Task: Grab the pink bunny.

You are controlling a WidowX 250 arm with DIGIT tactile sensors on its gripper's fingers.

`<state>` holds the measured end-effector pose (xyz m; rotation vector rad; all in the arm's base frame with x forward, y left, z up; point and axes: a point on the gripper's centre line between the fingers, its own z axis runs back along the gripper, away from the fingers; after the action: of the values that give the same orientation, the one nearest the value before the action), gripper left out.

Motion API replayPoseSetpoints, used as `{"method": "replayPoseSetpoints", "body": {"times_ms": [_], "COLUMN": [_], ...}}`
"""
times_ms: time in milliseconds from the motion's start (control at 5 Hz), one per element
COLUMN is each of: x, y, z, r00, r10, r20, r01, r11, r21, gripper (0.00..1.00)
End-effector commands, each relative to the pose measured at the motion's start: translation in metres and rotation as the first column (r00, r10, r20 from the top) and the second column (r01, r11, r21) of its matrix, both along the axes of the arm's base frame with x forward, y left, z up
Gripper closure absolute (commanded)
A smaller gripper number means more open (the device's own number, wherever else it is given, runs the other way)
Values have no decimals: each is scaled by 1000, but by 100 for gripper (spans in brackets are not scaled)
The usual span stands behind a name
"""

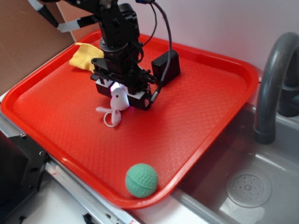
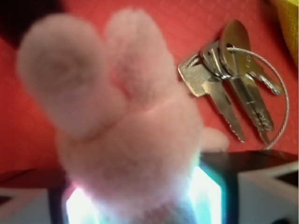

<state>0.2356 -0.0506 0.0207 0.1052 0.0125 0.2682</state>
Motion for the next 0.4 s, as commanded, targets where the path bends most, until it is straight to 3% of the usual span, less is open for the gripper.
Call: {"method": "replayPoseSetpoints", "body": {"times_ms": [0,200], "x": [-3,-11], "y": [-2,-2], "z": [30,80], "r00": [999,992], "r10": [-40,-122], "r20": [14,31], "r01": [40,124], "r11": [999,990], "r21": [-4,-60], "gripper": [100,100]}}
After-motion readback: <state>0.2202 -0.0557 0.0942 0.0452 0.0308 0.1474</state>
